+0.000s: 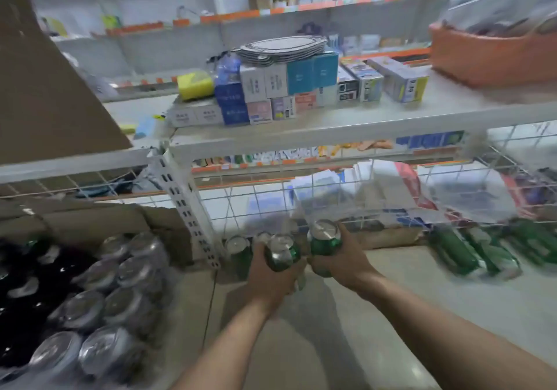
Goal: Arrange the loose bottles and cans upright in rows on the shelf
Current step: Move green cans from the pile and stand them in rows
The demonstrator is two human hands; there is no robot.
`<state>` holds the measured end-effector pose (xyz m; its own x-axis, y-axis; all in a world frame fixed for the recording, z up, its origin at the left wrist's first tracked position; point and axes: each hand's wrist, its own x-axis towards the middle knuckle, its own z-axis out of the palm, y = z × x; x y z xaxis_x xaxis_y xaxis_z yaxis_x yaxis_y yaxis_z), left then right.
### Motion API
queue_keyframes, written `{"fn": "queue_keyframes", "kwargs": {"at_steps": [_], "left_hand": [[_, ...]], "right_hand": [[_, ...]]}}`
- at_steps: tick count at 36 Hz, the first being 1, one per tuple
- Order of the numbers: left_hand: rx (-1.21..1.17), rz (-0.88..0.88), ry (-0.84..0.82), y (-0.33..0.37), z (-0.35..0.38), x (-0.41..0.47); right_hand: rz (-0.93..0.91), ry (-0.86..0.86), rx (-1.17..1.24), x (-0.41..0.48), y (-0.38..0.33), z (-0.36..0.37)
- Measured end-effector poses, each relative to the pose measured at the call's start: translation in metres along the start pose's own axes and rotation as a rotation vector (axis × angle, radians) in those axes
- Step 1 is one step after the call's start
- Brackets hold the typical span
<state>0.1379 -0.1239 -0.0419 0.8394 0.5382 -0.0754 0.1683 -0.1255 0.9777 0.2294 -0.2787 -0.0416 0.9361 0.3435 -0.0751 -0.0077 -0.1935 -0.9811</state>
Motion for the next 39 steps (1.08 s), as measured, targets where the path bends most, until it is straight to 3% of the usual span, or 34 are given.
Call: {"fn": "queue_keyframes", "kwargs": {"at_steps": [10, 26, 31, 39], "left_hand": [[0.078, -0.073, 0.055, -0.052, -0.104, 0.006], [0.075, 0.014, 0.012, -0.099, -0.100, 0.033], [0.173, 0.038, -0.016, -0.081, -0.099, 0.022], [0.083, -0.002, -0.155, -0.067, -0.106, 0.020]], "right_hand": [[-0.003, -0.108, -0.155, 0.001, 0.032, 0.098], [0.037, -0.072, -0.258, 0.008, 0.056, 0.125], [0.021, -0.050, -0.254, 0.005, 0.066, 0.128], [0.034, -0.040, -0.425, 0.011, 0.071, 0.138]]}}
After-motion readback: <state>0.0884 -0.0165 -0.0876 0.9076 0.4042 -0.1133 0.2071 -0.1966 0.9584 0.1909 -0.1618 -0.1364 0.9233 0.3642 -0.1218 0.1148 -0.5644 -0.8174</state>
